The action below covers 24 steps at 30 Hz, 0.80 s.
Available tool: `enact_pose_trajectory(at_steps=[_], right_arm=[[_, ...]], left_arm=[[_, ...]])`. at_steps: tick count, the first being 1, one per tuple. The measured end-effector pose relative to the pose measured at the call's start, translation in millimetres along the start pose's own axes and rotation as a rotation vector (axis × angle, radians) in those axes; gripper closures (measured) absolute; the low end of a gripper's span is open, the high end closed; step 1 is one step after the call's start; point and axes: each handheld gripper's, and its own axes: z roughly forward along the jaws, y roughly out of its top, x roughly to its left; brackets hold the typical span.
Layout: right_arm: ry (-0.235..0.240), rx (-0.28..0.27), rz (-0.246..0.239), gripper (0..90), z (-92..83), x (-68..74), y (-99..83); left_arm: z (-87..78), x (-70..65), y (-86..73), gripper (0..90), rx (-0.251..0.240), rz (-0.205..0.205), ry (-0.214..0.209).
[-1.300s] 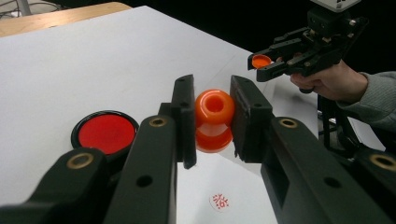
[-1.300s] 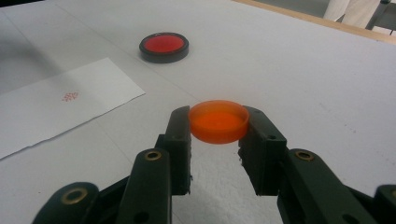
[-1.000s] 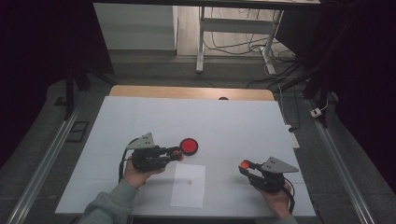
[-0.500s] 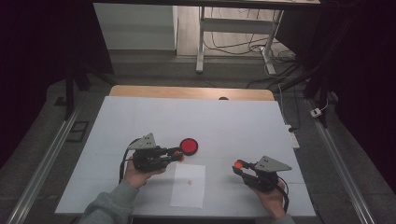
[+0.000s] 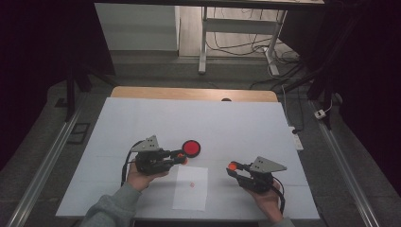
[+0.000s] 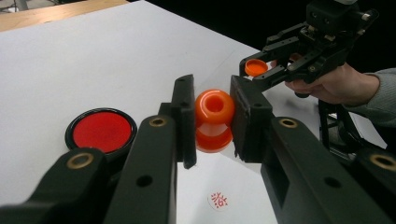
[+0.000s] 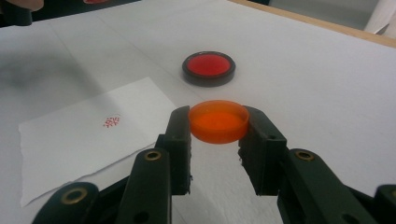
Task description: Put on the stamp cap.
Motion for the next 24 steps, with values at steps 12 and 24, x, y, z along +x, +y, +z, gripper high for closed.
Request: enact_pose_trajectory(at_steps=[12, 24], right_arm=[[0.032, -0.005, -0.012, 64.6, 18.2, 9.2, 8.8], [0.073, 0.006, -0.025, 64.6, 33.1, 20.9, 13.7]], left_arm=[[2.0, -0.1, 0.2, 72.1, 0.003, 0.001, -0.002], [3.6, -1.1, 0.5, 72.1, 0.003, 0.003, -0.004]])
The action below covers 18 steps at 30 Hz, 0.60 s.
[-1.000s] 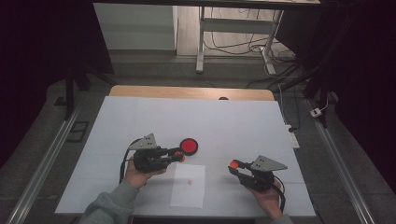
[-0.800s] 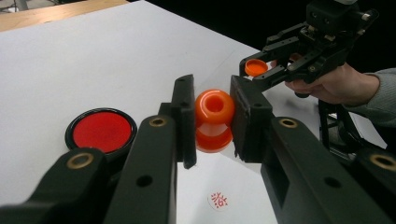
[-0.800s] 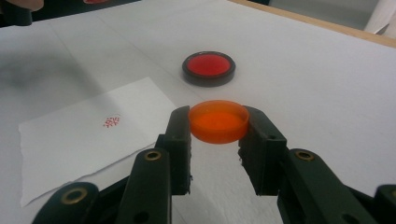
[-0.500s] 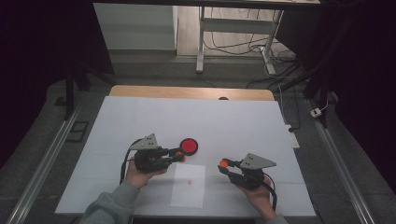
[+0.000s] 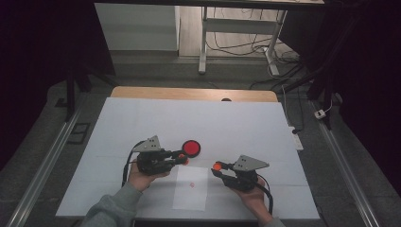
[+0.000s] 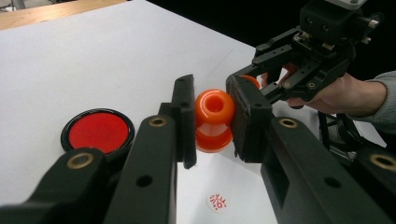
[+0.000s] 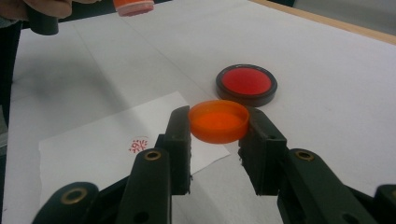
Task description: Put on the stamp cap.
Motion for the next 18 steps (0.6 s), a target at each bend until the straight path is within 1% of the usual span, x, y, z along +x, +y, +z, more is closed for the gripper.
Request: enact_pose_trajectory(at_steps=[4, 7, 12, 18], right_arm=[[0.009, 0.007, -0.006, 64.6, 4.7, 2.4, 1.4], [0.016, 0.001, -0.008, 64.6, 9.3, 4.9, 3.3], [0.021, 0.006, -0.027, 64.6, 15.9, 9.3, 7.6], [0.037, 0.011, -0.046, 64.5, 25.2, 14.8, 11.3]], left_arm=[[0.6, 0.3, 0.0, 72.1, 0.000, -0.002, -0.003], [1.4, -0.2, 0.1, 72.1, 0.002, -0.003, -0.004], [2.9, -0.9, 0.4, 72.1, 0.004, -0.002, -0.010], [3.4, -1.1, 0.8, 72.1, 0.000, -0.004, -0.013]])
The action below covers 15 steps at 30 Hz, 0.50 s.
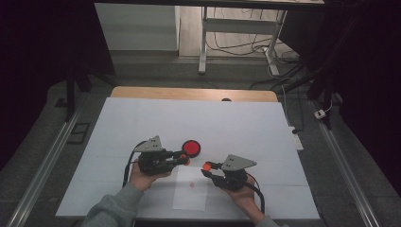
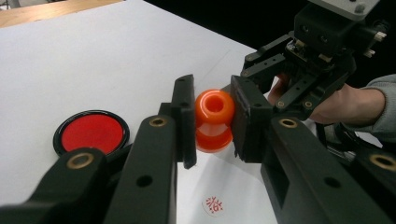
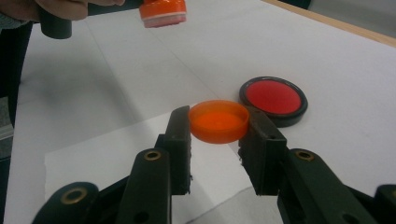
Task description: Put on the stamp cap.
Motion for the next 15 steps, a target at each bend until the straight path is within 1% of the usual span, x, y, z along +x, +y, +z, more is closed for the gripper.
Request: enact_pose_trajectory(at_steps=[5, 15], right_arm=[[0.012, 0.006, -0.019, 64.6, 6.8, 4.2, 4.3], [0.027, 0.011, -0.032, 64.5, 18.3, 10.9, 10.3]], left_arm=[[2.1, -0.3, 0.2, 72.1, 0.002, -0.001, -0.004], [4.0, -1.7, 0.7, 72.2, 0.005, 0.005, -0.011]])
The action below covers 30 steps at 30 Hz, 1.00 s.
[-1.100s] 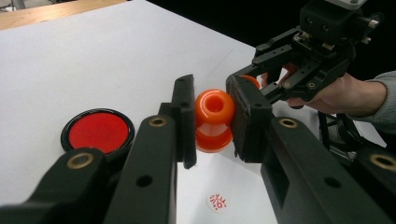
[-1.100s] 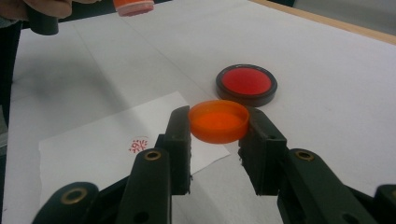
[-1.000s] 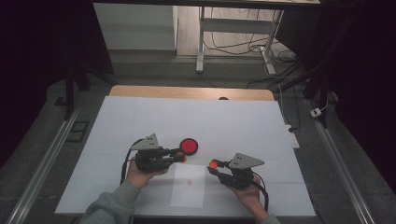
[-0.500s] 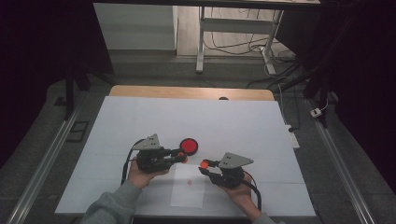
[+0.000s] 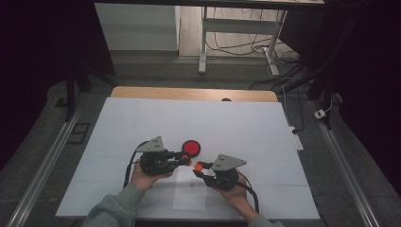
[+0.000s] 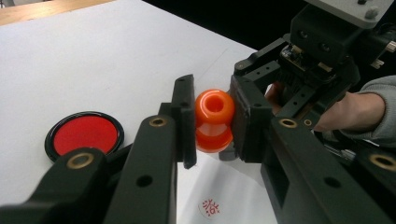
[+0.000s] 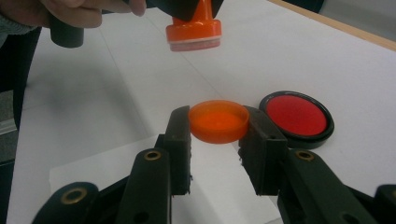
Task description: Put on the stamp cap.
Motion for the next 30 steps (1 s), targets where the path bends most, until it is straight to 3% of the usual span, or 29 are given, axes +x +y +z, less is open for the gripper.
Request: enact_pose_trajectory(at_steps=[30], right_arm=[[0.030, -0.026, -0.004, 64.5, 11.9, 7.9, 9.5]], left_arm=[[8.7, -4.1, -3.8, 72.2, 0.026, 0.000, -0.028]])
